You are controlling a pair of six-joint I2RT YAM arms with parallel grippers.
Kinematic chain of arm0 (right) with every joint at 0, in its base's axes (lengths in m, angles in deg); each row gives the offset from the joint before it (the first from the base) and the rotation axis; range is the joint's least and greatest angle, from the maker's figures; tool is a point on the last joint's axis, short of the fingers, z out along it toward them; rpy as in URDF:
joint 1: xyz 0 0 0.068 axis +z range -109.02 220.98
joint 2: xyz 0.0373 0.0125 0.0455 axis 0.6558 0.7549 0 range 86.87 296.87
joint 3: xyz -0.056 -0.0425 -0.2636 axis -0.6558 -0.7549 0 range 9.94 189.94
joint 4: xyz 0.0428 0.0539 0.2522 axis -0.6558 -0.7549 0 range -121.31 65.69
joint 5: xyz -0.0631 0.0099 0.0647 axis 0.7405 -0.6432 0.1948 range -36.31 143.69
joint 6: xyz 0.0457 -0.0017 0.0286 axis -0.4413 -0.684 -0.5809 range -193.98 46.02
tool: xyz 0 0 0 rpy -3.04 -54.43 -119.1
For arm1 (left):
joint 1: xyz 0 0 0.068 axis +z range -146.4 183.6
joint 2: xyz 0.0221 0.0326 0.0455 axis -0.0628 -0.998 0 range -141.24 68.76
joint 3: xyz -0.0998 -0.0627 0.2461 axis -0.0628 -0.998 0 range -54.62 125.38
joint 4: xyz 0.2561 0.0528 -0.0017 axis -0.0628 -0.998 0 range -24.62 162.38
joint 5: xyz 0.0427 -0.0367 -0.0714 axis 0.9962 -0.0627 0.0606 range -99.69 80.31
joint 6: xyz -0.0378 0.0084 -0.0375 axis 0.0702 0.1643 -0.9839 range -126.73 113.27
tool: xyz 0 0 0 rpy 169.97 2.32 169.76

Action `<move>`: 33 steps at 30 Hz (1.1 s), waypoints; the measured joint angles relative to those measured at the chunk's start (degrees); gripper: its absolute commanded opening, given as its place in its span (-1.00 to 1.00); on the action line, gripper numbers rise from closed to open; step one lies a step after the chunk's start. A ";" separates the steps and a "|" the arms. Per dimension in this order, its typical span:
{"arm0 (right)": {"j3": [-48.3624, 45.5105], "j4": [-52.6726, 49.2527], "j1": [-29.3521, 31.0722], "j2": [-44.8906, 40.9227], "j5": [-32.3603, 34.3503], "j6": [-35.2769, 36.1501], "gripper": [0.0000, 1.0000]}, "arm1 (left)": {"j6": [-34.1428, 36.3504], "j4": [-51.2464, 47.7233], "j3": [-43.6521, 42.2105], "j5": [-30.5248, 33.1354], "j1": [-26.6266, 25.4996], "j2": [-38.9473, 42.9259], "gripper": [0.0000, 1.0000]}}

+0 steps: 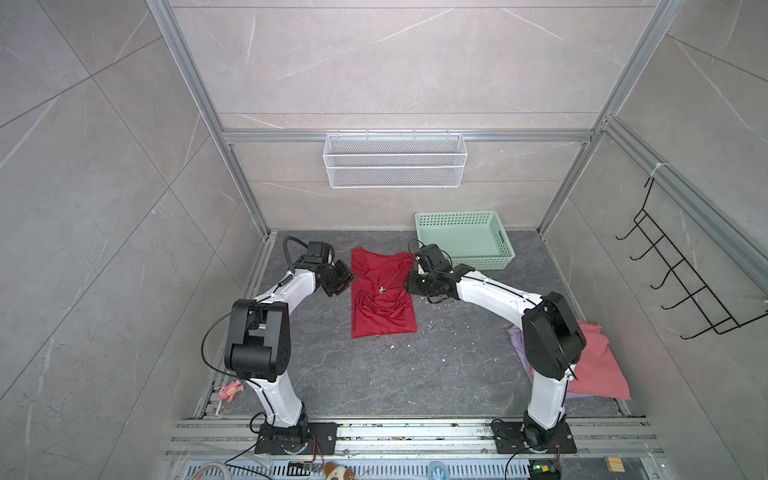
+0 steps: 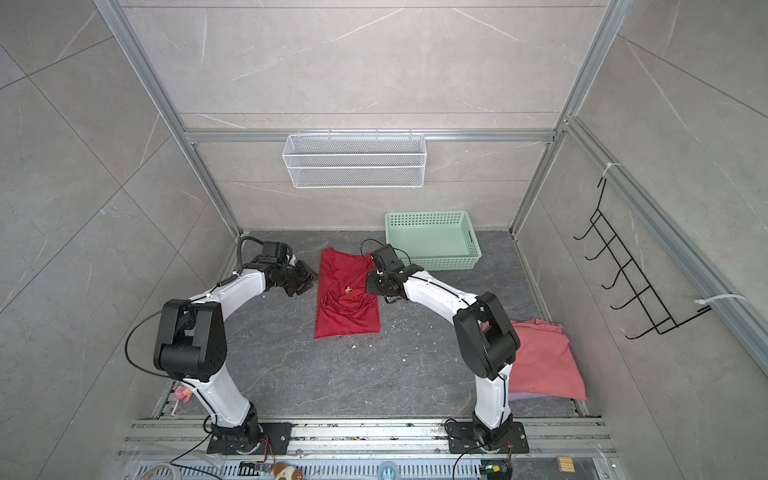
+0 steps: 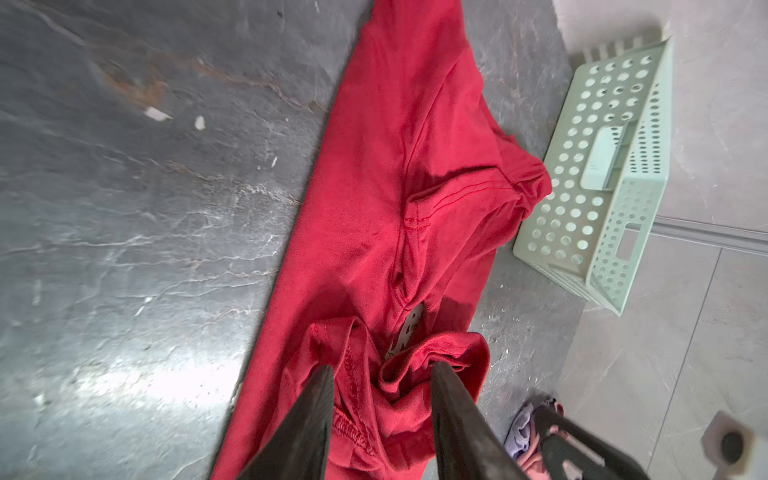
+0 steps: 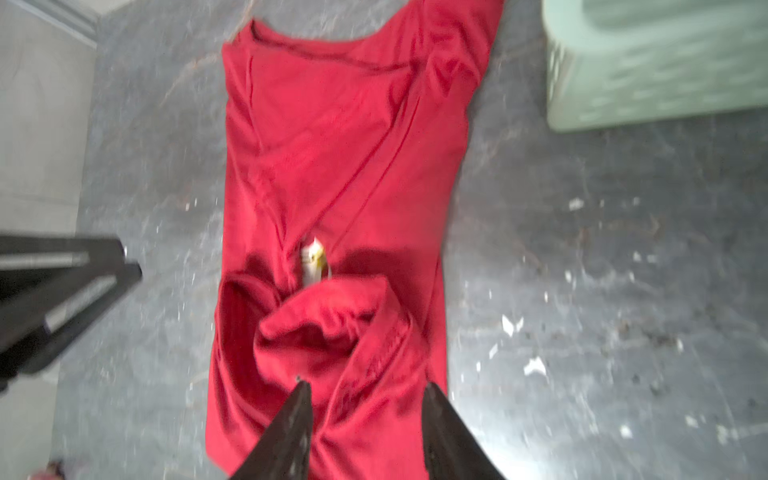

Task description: Fold and stack the t-shirts

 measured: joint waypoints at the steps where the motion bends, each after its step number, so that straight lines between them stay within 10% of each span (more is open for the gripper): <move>1: -1.95 0.17 0.48 -1.31 -0.50 -0.13 -0.23 | 0.24 -0.39 -0.83 0.28 -0.50 1.73 -0.14; 14: -8.37 3.52 7.17 -1.57 -3.48 -1.79 -0.52 | 1.18 -2.32 -19.58 1.77 -9.20 19.61 -0.09; 33: 0.09 3.96 7.17 9.53 -3.82 -3.04 -0.59 | -5.68 11.69 -28.20 -0.90 -10.93 13.73 -0.09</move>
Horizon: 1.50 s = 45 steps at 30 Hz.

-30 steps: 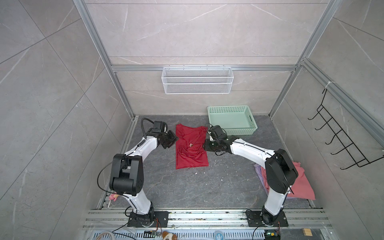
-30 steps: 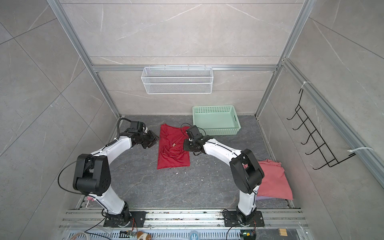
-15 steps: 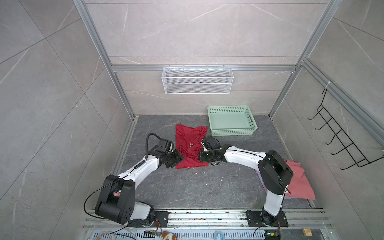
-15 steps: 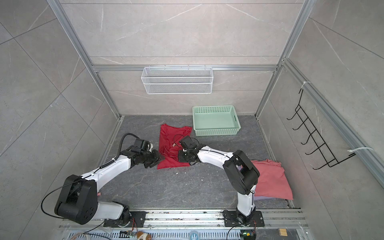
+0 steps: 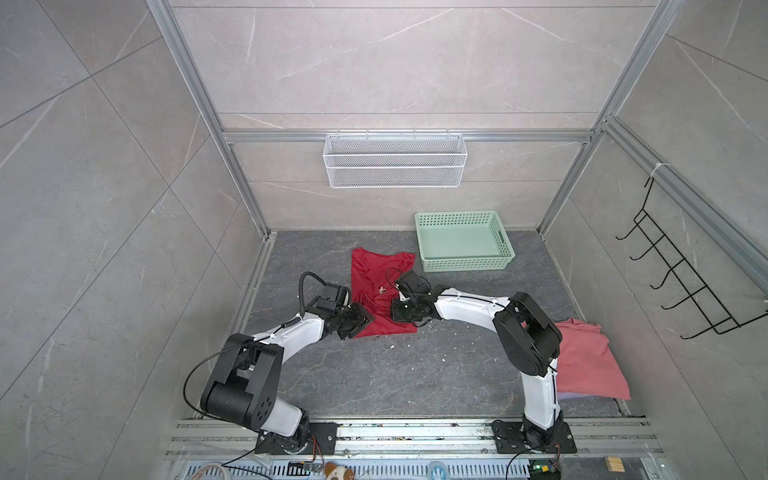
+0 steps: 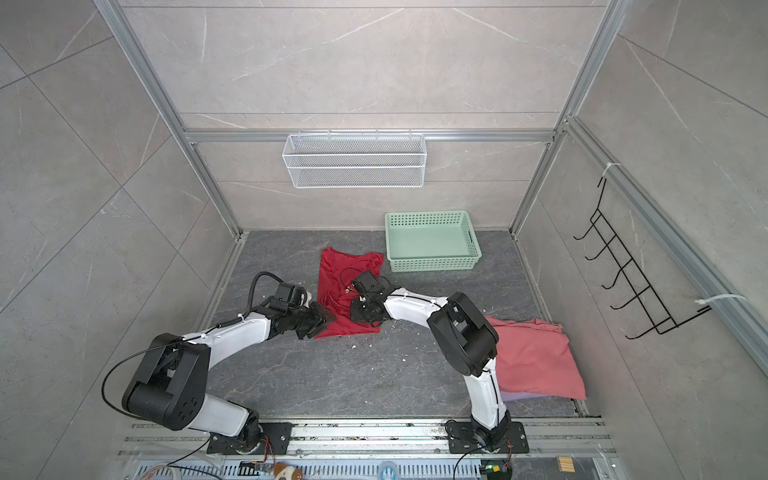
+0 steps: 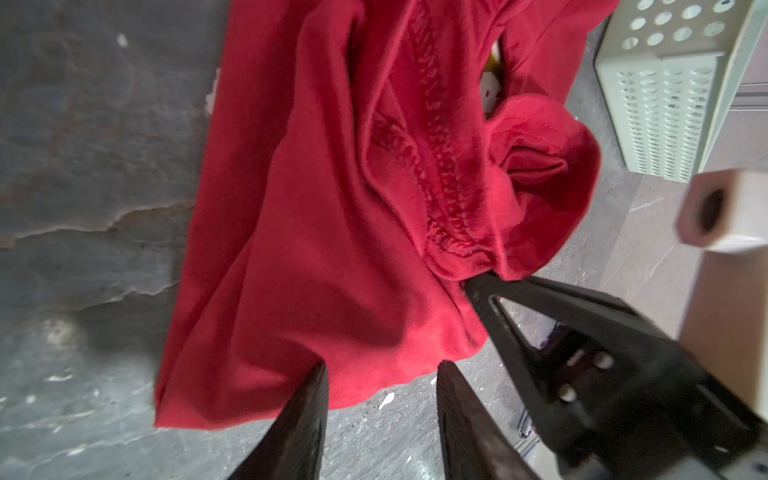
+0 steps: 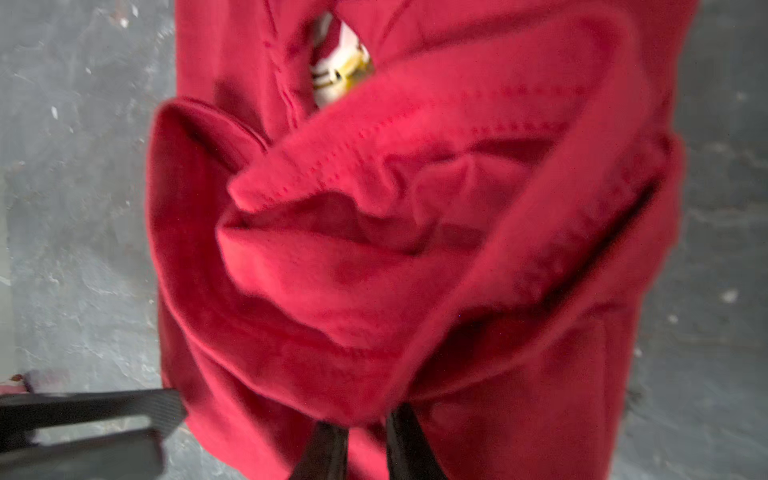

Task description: Fold and stack the t-shirts

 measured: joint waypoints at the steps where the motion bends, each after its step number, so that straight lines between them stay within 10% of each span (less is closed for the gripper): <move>1: 0.57 0.00 0.00 0.17 0.07 0.00 -0.60 | -0.22 0.48 -0.61 0.00 0.00 -0.22 -0.09; 24: 15.87 0.04 -4.74 10.75 8.57 -0.85 -0.55 | -1.16 -2.19 -4.17 -0.17 0.00 4.00 -0.08; 45: -12.81 6.97 -0.04 -12.70 5.92 -5.86 -0.49 | 0.61 -6.01 13.22 -2.47 -4.37 -5.25 -0.08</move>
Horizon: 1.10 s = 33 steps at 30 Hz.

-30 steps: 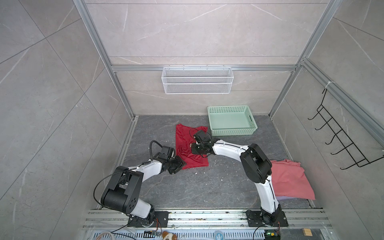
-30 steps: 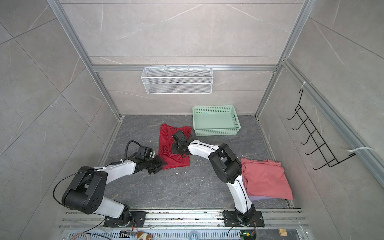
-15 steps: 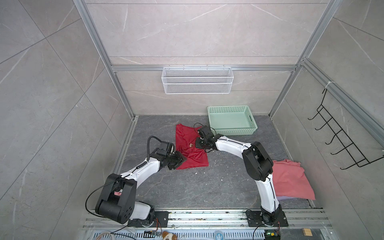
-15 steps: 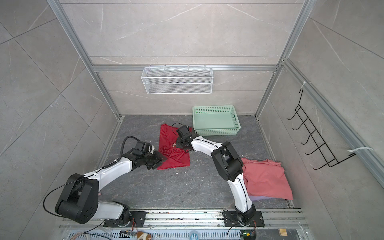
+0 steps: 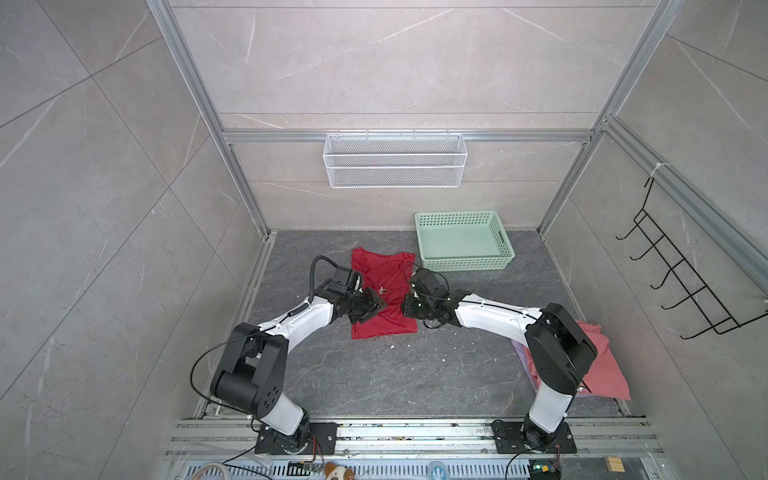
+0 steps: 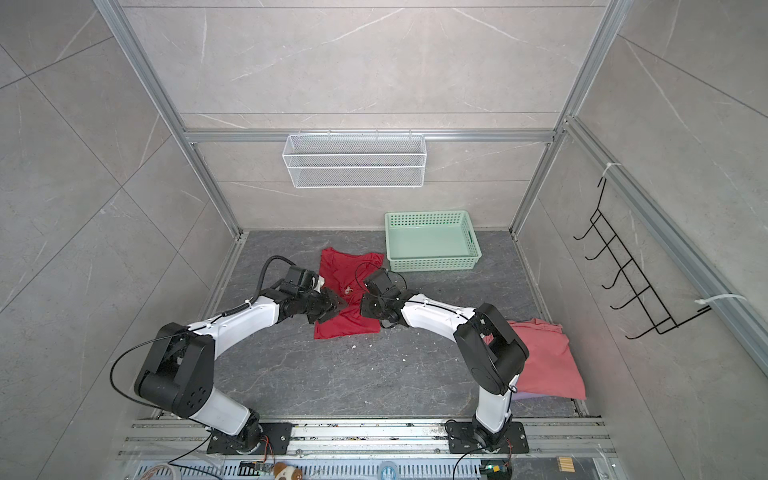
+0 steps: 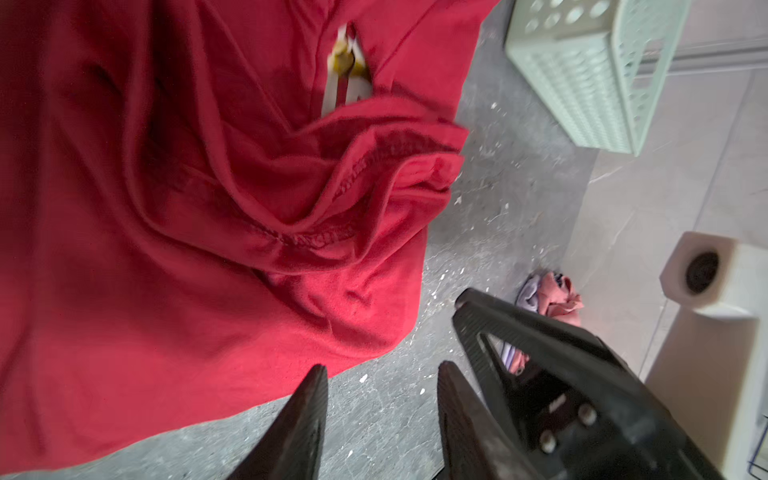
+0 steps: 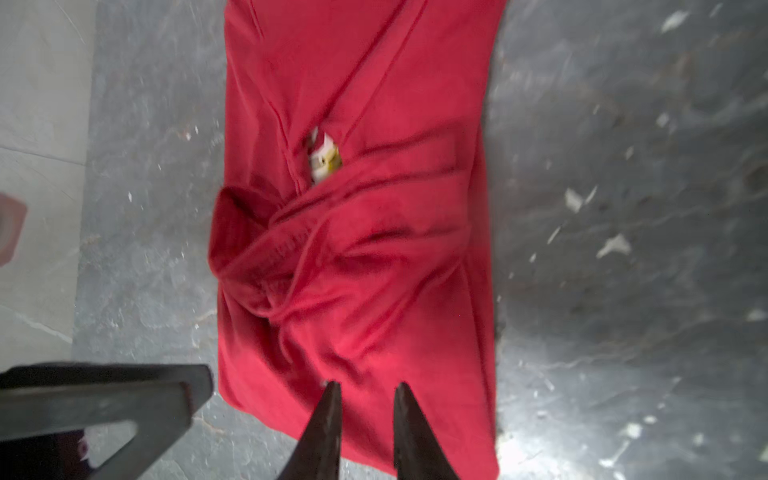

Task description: Fold and stack the t-shirts

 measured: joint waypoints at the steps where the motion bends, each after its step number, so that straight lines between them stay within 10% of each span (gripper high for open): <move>1: -0.17 0.79 0.55 0.24 -0.37 -0.46 -0.49 | -0.22 0.22 0.07 -0.07 -0.26 -0.81 -0.08; 25: -2.49 5.88 3.10 6.97 -0.13 -2.23 -0.50 | 2.97 2.45 19.12 3.15 6.19 -21.79 -0.12; 33: -2.97 4.39 3.21 5.09 1.01 0.17 -0.26 | 6.01 1.46 17.31 3.93 9.03 -17.44 -0.09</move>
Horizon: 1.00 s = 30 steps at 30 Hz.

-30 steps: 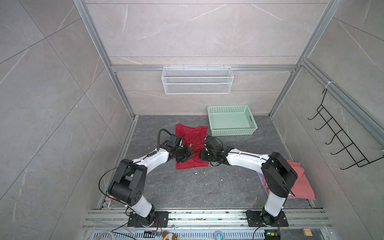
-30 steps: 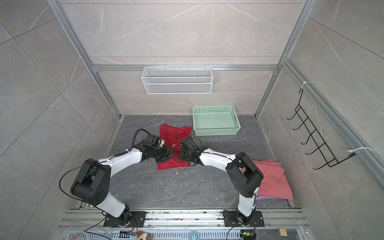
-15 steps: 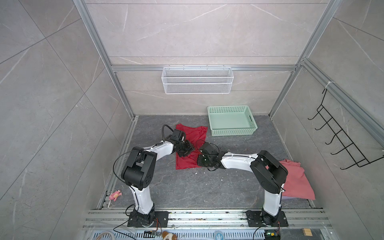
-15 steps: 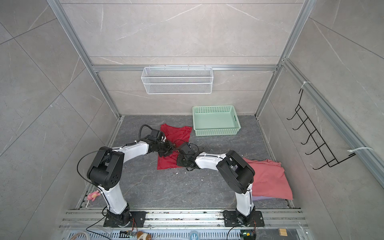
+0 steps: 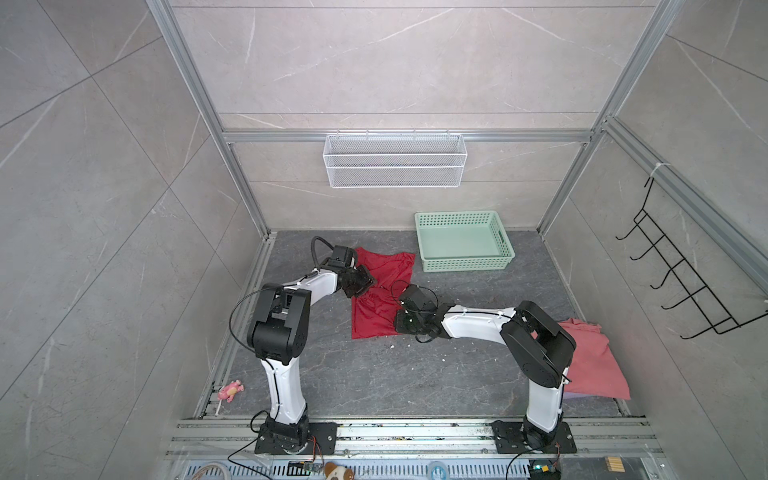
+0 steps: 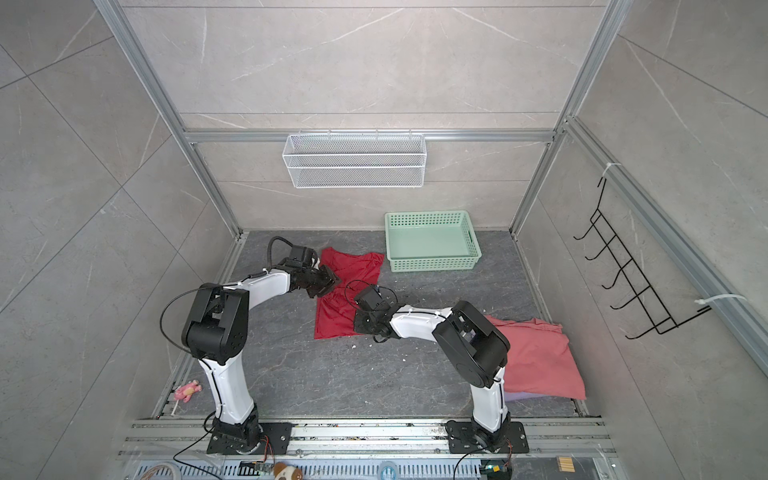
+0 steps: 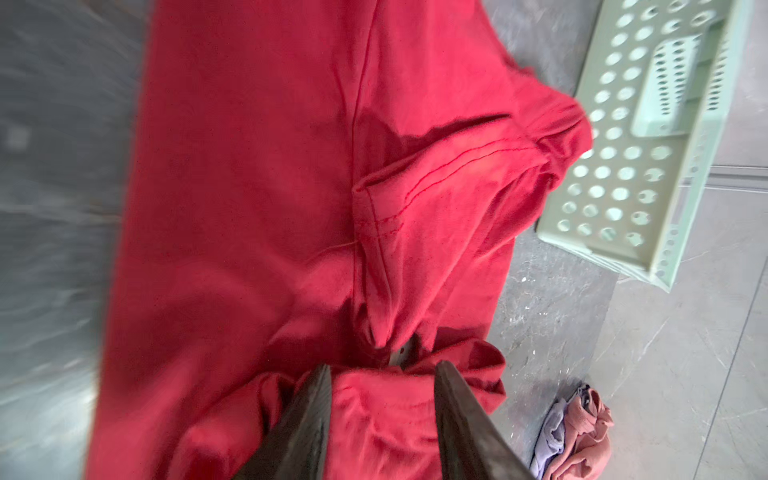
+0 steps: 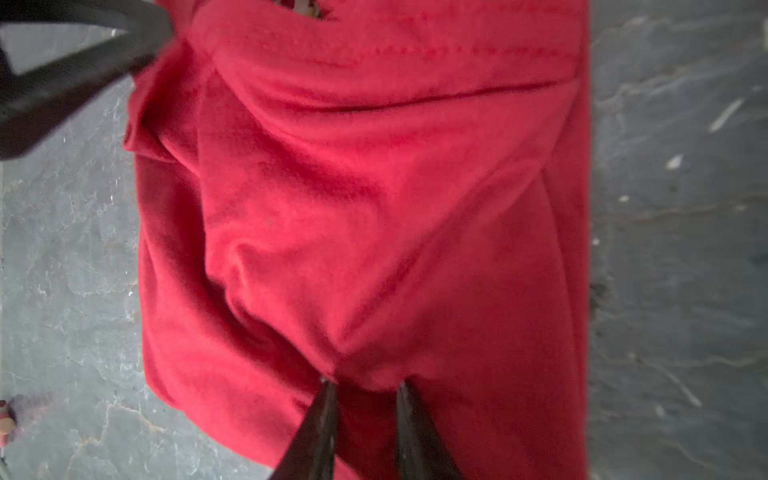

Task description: Fold and stack the t-shirts

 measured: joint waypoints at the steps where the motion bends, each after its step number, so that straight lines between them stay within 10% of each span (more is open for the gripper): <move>1: -0.20 -0.48 0.00 -0.76 0.31 0.42 -0.19 | 0.55 -0.66 -0.96 0.48 0.17 2.29 -0.06; 14: -7.63 -3.23 -3.41 -16.35 -0.63 1.57 0.31 | 2.80 -10.27 -26.05 5.11 0.22 34.36 0.57; 30: -19.67 10.21 -4.85 -12.98 -10.88 -10.84 0.32 | -3.34 -6.34 -38.16 1.95 0.22 31.80 0.43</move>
